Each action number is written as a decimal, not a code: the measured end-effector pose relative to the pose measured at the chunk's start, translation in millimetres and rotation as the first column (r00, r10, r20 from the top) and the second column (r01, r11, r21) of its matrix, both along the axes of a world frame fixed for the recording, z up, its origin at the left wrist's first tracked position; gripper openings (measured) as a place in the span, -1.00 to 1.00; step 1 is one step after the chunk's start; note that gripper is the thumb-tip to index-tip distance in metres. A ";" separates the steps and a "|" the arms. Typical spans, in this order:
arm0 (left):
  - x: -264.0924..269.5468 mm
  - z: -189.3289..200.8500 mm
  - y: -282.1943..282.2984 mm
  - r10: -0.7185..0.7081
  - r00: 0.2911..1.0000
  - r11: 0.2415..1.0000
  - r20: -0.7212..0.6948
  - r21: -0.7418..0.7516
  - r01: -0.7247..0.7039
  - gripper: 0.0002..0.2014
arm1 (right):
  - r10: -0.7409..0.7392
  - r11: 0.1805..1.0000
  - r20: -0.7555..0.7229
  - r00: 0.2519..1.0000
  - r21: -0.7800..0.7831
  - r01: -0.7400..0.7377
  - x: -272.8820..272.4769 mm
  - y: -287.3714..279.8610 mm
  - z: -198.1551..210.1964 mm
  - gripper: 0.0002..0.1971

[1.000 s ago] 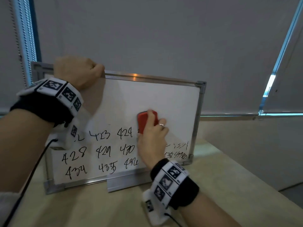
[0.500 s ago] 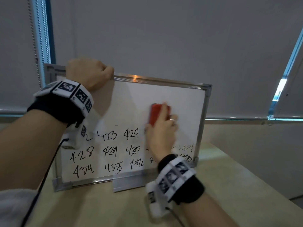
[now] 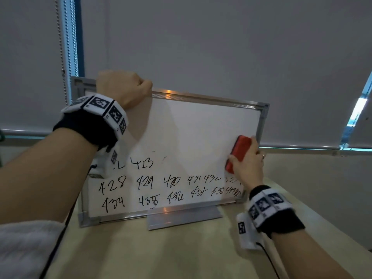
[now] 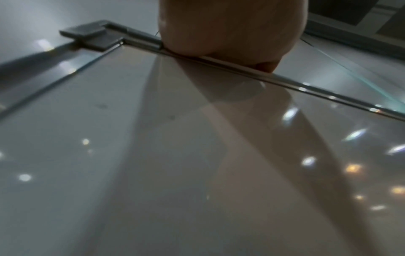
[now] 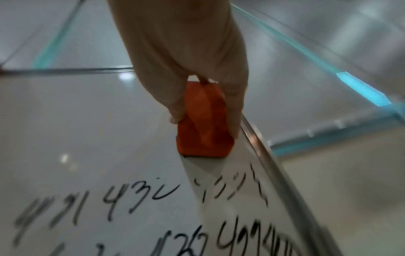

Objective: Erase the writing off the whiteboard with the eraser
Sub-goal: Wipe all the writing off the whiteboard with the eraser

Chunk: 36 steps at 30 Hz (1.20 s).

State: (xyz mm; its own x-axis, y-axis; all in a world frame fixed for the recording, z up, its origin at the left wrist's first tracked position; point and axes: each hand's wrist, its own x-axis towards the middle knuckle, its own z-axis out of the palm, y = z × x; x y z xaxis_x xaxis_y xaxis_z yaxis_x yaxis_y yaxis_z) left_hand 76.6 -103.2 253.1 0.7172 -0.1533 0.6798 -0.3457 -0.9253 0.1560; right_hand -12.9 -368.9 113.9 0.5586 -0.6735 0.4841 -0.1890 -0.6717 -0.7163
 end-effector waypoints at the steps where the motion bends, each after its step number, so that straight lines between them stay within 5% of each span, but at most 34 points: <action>1: 0.7 -0.1 -0.6 0.003 1.000 1.000 -0.004 -0.003 -0.003 -0.53 | -0.035 0.999 -0.016 0.999 -0.013 0.035 3.6 8.6 0.6 -0.13; 5: 4.5 -0.5 -1.3 0.014 1.000 1.000 -0.011 0.009 -0.014 -0.53 | 0.042 0.973 -0.053 0.998 -0.224 -0.053 20.5 99.5 -4.4 -0.15; 9: 8.4 0.0 2.7 -0.006 1.000 1.000 -0.028 0.016 0.007 -0.51 | 0.176 0.863 -0.114 0.978 -0.460 -0.209 23.0 168.7 -13.6 -0.15; 12: 7.1 1.7 4.6 -0.015 0.999 1.000 -0.031 0.021 0.016 -0.52 | 0.200 0.880 -0.108 0.974 -0.416 -0.227 18.3 134.4 -9.4 -0.16; 18: 8.5 3.4 6.0 -0.010 0.997 0.998 -0.073 0.062 0.015 -0.53 | 0.071 0.997 0.083 0.994 -0.015 -0.070 15.7 58.0 1.5 -0.15; 26: 0.6 9.5 12.3 -0.041 0.985 0.993 -0.166 0.103 0.059 -0.50 | 0.244 0.891 -0.068 0.967 -0.379 -0.252 33.6 237.4 -19.5 -0.06; 30: 2.7 14.1 21.4 -0.098 0.958 0.985 -0.269 0.114 0.133 -0.46 | 0.325 0.819 -0.092 0.941 -0.470 -0.328 27.3 215.6 -11.7 -0.14; 36: 9.2 18.7 19.3 -0.148 0.925 0.978 -0.351 0.088 0.190 -0.49 | 0.144 0.980 0.060 0.988 -0.148 -0.134 20.6 136.9 2.9 -0.15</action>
State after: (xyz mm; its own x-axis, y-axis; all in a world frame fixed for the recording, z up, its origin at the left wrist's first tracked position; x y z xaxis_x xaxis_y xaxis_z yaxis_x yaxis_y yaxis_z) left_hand 85.8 -83.9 271.8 0.8585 -0.3567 0.3684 -0.4439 -0.8766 0.1857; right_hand 7.7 -232.0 116.8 0.6029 -0.5127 0.6113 -0.0393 -0.7844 -0.6190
